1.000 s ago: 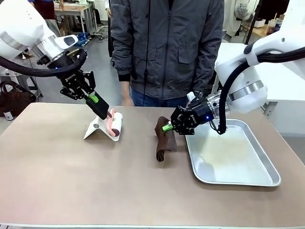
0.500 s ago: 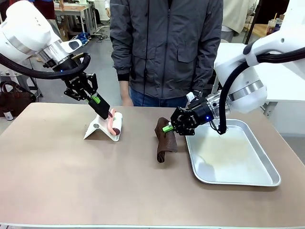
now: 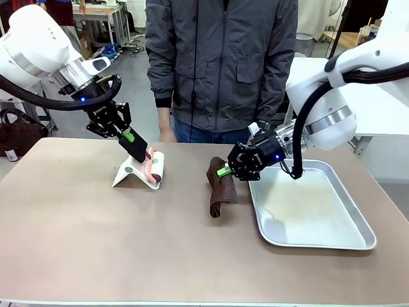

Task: Clean the surface of the table.
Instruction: Return the Lint Roller and towel to their original positions.

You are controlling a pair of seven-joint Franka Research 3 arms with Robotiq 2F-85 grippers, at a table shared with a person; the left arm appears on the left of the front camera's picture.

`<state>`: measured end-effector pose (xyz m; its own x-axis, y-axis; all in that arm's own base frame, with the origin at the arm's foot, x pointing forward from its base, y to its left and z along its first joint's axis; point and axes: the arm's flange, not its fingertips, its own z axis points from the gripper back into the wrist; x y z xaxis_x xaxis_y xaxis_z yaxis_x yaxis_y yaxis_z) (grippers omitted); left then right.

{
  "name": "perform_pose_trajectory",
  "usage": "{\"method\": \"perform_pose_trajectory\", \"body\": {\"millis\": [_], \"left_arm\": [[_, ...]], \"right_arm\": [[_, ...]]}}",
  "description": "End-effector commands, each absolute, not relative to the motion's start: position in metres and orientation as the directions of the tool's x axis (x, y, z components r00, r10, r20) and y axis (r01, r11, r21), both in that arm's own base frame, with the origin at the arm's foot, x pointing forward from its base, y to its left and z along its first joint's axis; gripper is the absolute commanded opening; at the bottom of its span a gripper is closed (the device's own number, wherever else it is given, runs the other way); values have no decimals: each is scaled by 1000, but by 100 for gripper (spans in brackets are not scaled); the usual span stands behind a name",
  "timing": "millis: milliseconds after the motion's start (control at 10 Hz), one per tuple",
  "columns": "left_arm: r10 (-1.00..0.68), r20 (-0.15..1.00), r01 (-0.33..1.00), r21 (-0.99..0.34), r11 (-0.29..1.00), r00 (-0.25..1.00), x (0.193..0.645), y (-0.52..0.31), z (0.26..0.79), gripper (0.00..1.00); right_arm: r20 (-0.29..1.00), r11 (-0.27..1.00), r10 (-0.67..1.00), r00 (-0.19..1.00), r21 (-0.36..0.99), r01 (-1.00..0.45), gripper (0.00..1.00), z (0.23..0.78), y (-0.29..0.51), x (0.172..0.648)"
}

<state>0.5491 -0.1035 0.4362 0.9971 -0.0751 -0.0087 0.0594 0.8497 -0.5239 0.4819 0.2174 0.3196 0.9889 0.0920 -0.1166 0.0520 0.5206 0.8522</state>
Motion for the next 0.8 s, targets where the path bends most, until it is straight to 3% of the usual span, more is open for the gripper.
{"method": "perform_pose_trajectory", "body": {"millis": [0,700], "left_arm": [[-118,-24,89,-515,852,993,546,-104,433,22],[-86,-49,48,-529,847,995,559,-104,426,22]], "right_arm": [[-148,518,108,983,852,71,13,322,221,487],[-148,508,122,981,859,67,13,319,222,490]]}}
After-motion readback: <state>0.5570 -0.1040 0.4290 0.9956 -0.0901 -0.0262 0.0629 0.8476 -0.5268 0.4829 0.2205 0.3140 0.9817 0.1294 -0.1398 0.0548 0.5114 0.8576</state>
